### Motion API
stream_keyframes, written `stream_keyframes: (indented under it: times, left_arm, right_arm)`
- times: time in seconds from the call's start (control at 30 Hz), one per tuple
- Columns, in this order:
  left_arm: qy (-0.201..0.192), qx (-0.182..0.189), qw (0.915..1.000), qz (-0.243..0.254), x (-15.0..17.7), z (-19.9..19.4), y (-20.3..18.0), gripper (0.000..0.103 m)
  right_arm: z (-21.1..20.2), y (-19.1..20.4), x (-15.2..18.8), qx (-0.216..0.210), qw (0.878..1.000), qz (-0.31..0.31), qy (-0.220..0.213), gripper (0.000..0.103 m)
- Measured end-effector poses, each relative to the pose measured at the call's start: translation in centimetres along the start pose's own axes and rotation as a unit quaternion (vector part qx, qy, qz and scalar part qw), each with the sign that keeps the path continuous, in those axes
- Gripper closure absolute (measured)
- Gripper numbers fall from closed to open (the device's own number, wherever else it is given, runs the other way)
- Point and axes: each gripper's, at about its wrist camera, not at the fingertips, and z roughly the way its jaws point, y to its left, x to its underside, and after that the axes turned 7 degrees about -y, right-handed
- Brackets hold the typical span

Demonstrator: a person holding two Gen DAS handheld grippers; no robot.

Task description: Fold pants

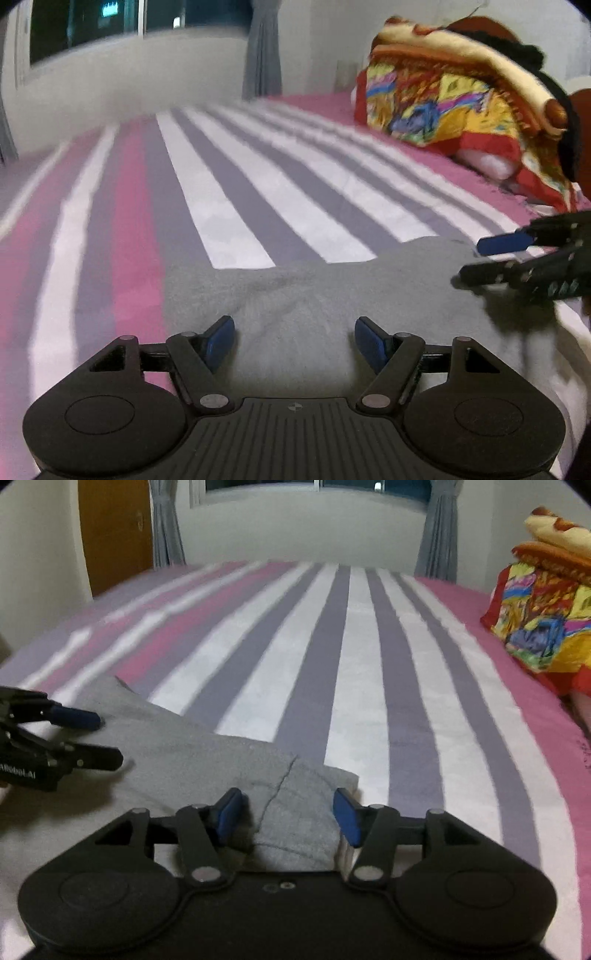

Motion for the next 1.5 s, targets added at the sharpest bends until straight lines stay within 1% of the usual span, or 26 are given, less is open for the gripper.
stream_keyframes:
  times: [0.03, 0.1, 0.17, 0.2, 0.23, 0.3, 0.4, 0.47, 0.57, 0.6, 0.63, 0.67, 0.7, 0.73, 0.8, 0.9, 0.93, 0.97, 1.0, 1.07, 1.1, 1.13, 1.27, 1.33, 1.4, 1.5]
  left_arm:
    - [-0.010, 0.000, 0.9999, -0.005, 0.4, -1.5, 0.0, 0.031]
    - [-0.001, -0.004, 0.9999, -0.017, 2.0, -3.3, 0.3, 0.031]
    - [0.035, -0.015, 0.9993, -0.007, 4.6, -2.5, 0.4, 0.030]
    - [0.029, -0.016, 0.9994, 0.010, 5.1, -2.7, 0.3, 0.030]
    - [0.029, -0.024, 0.9991, 0.019, 5.1, -3.0, 0.1, 0.030]
    - [0.030, -0.033, 0.9989, 0.015, 4.2, -4.1, -0.2, 0.029]
    - [-0.003, -0.028, 0.9996, -0.005, 3.7, -7.8, -0.3, 0.029]
    - [-0.015, -0.031, 0.9990, -0.028, 4.8, -9.6, 0.3, 0.029]
    - [0.015, -0.040, 0.9974, -0.058, 7.9, -9.5, 1.6, 0.028]
    - [0.020, -0.037, 0.9964, -0.073, 8.7, -9.2, 2.1, 0.024]
    - [0.028, -0.036, 0.9945, -0.095, 9.4, -8.7, 2.9, 0.013]
    - [0.035, -0.039, 0.9923, -0.113, 9.6, -8.6, 3.5, 0.011]
    - [0.035, -0.043, 0.9906, -0.125, 9.3, -8.9, 3.8, 0.011]
    - [0.026, -0.050, 0.9913, -0.119, 9.1, -9.4, 3.5, 0.011]
    - [0.012, -0.055, 0.9941, -0.093, 8.7, -10.3, 3.0, 0.011]
    - [0.025, -0.062, 0.9946, -0.080, 9.2, -10.1, 2.9, 0.011]
    - [0.034, -0.065, 0.9941, -0.080, 9.5, -9.6, 2.9, 0.011]
    - [0.035, -0.062, 0.9934, -0.089, 9.8, -9.4, 3.1, 0.011]
    - [0.036, -0.060, 0.9925, -0.100, 10.1, -9.3, 3.3, 0.011]
    - [0.036, -0.064, 0.9915, -0.107, 10.3, -9.4, 3.2, 0.011]
    - [0.034, -0.065, 0.9918, -0.105, 10.4, -9.5, 3.1, 0.011]
    - [0.033, -0.066, 0.9920, -0.102, 10.5, -9.6, 3.0, 0.011]
    - [0.034, -0.061, 0.9922, -0.103, 10.9, -9.9, 3.4, 0.011]
    - [0.036, -0.061, 0.9923, -0.102, 10.8, -9.9, 3.4, 0.011]
    - [0.035, -0.057, 0.9926, -0.102, 10.9, -9.9, 3.4, 0.011]
    - [0.033, -0.055, 0.9924, -0.105, 11.1, -9.9, 3.6, 0.011]
  right_arm:
    - [-1.6, 0.1, 0.4, -0.005, 1.000, 0.008, -0.013, 0.047]
    - [-3.1, 0.3, 1.4, -0.019, 0.999, 0.025, -0.021, 0.047]
    - [-2.2, 1.0, 3.6, 0.002, 1.000, 0.010, 0.024, 0.046]
    - [-1.4, 0.7, 5.0, -0.010, 0.998, 0.026, 0.048, 0.046]
    - [-1.3, 0.2, 5.4, -0.019, 0.997, 0.053, 0.046, 0.044]
    - [-2.6, -0.3, 4.5, -0.009, 0.995, 0.085, 0.044, 0.045]
    - [-6.1, 0.2, 3.3, -0.015, 0.996, 0.087, -0.009, 0.048]
    - [-7.4, 0.2, 3.5, -0.015, 0.995, 0.091, -0.024, 0.048]
    - [-6.1, -0.2, 5.2, -0.013, 0.996, 0.090, 0.009, 0.047]
    - [-4.8, -0.2, 6.3, -0.014, 0.996, 0.080, 0.034, 0.041]
    - [-3.9, 0.1, 7.0, -0.012, 0.997, 0.066, 0.045, 0.027]
    - [-3.5, 0.3, 7.1, -0.005, 0.997, 0.054, 0.048, 0.025]
    - [-3.6, 0.2, 6.7, -0.006, 0.997, 0.062, 0.051, 0.028]
    - [-4.2, 0.1, 6.2, -0.004, 0.996, 0.074, 0.043, 0.036]
    - [-6.1, 0.5, 5.3, -0.004, 0.997, 0.078, 0.002, 0.041]
    - [-6.9, 0.4, 5.0, -0.014, 0.996, 0.082, -0.026, 0.044]
    - [-6.1, 0.3, 5.2, -0.003, 0.997, 0.080, -0.012, 0.044]
    - [-4.7, 0.1, 5.7, 0.005, 0.997, 0.077, 0.021, 0.043]
    - [-3.9, -0.4, 6.1, 0.006, 0.996, 0.081, 0.045, 0.033]
    - [-3.0, -1.2, 6.2, 0.004, 0.991, 0.119, 0.060, 0.029]
    - [-3.4, -1.3, 5.9, 0.006, 0.990, 0.129, 0.055, 0.033]
    - [-4.1, -1.1, 5.5, 0.004, 0.991, 0.127, 0.038, 0.042]
    - [-5.4, -0.6, 4.3, -0.001, 0.994, 0.109, -0.007, 0.048]
    - [-4.7, -1.2, 4.3, 0.009, 0.994, 0.110, -0.003, 0.064]
    - [-2.9, -1.9, 5.0, 0.029, 0.994, 0.104, 0.027, 0.063]
    - [-2.5, -2.4, 5.4, 0.026, 0.993, 0.112, 0.026, 0.058]
